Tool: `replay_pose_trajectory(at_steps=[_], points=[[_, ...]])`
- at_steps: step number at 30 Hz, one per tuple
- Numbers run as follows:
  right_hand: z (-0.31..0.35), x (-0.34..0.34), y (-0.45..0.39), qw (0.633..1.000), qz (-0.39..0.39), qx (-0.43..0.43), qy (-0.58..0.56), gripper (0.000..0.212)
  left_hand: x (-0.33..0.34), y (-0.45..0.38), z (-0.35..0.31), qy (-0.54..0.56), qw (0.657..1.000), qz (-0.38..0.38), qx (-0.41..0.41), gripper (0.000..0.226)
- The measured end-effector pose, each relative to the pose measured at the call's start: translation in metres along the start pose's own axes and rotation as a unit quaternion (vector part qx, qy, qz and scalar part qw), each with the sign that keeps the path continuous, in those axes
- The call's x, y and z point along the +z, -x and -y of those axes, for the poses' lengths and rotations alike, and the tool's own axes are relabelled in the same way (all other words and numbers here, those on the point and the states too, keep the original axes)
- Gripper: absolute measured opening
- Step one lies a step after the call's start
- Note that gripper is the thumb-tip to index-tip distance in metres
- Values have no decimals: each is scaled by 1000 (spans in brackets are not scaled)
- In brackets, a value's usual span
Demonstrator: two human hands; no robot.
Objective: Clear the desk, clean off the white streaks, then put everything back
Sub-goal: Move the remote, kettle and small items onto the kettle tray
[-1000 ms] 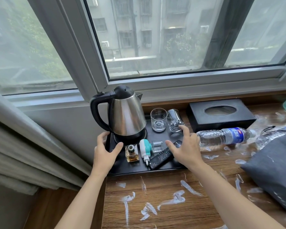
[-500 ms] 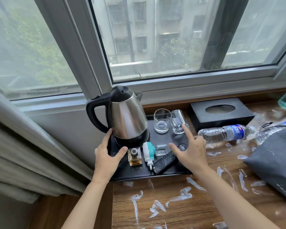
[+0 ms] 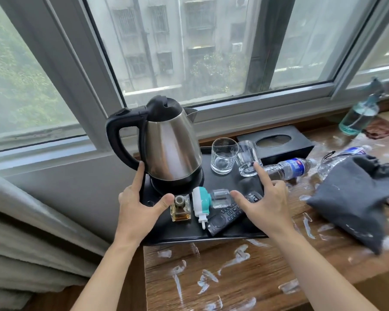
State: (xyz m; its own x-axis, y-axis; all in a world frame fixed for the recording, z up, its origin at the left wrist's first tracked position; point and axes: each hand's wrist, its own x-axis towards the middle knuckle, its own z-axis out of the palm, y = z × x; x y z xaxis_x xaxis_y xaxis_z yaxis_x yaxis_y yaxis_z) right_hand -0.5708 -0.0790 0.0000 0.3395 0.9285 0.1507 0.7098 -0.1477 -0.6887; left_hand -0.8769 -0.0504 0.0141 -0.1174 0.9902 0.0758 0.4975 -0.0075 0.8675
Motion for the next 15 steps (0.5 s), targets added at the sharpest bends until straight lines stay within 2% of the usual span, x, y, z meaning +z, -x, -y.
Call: replay_pose_trajectory(at_steps=[8, 15], points=[[-21, -64, 41, 992, -85, 84, 25, 109, 38, 4, -42, 38, 990, 110, 79, 115], [-66, -128, 79, 979, -142, 139, 53, 110, 97, 30, -92, 30, 975, 177, 128, 123]])
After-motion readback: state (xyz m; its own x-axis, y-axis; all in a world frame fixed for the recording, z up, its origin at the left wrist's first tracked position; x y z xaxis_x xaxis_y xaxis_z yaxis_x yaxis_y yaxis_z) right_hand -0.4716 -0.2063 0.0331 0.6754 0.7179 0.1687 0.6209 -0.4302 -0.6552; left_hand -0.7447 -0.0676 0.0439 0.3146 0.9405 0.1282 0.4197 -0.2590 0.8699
